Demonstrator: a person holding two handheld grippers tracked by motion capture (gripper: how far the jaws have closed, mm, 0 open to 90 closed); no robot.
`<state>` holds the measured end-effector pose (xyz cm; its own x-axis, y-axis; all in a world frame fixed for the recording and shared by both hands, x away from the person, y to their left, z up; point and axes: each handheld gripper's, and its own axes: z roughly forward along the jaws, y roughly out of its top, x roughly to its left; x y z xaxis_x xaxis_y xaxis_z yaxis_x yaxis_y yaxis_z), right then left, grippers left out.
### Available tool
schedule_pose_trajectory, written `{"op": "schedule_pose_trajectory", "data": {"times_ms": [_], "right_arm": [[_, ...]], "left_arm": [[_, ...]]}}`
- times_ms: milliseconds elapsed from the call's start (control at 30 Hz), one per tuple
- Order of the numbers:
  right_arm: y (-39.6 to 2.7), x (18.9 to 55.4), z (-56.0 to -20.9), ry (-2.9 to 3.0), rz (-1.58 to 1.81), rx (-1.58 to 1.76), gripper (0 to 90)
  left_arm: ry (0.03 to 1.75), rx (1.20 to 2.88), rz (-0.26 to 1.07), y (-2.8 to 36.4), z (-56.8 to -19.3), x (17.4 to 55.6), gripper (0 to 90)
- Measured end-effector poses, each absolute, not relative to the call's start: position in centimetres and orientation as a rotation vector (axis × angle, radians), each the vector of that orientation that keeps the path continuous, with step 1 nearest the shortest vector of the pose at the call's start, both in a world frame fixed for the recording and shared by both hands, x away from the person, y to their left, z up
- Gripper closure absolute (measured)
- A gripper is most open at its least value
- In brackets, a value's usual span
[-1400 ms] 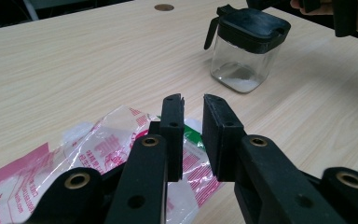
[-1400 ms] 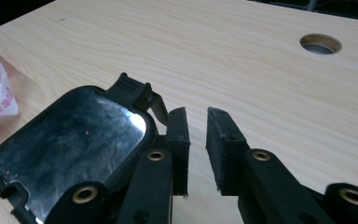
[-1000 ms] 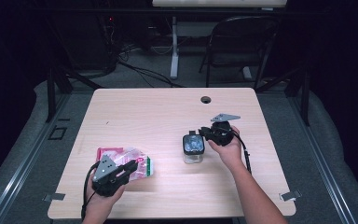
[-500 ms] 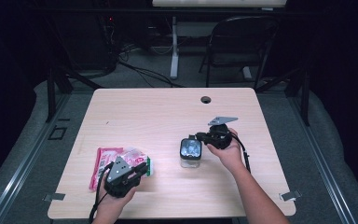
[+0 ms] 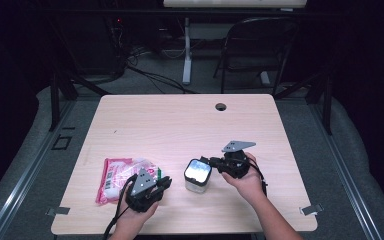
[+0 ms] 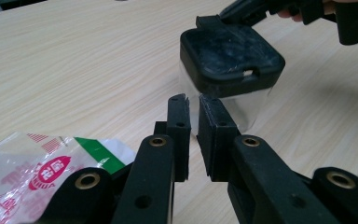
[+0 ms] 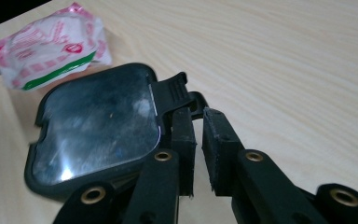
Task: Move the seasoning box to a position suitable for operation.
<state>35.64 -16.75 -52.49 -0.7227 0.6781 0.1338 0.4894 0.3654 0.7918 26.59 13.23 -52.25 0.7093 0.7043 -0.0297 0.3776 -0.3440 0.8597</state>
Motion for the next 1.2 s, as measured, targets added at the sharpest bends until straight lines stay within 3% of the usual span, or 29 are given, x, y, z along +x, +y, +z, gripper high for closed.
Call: {"op": "schedule_pose_trajectory", "data": {"times_ms": [233, 767, 967, 1033, 1200], "right_arm": [[-16.6, 33.0, -53.0, 2.387, 1.267, 0.981, 79.0], [-16.5, 35.3, -55.7, 2.401, 1.248, 1.037, 66.8], [-15.8, 36.4, -56.6, 2.439, 1.236, 1.044, 69.9], [-15.3, 36.6, -56.6, 2.440, 1.232, 1.004, 78.1], [-14.5, 36.4, -56.5, 2.421, 1.169, 0.933, 83.4]], "left_arm": [[0.826, 1.979, 0.432, 12.9, -52.5, 26.4, 83.2], [0.855, 1.984, 0.445, 13.2, -53.2, 25.3, 83.9], [0.869, 1.986, 0.453, 13.3, -53.6, 24.9, 84.8], [0.873, 1.990, 0.446, 13.5, -53.6, 24.9, 85.7], [0.885, 1.989, 0.450, 13.7, -53.8, 24.8, 86.2]]}}
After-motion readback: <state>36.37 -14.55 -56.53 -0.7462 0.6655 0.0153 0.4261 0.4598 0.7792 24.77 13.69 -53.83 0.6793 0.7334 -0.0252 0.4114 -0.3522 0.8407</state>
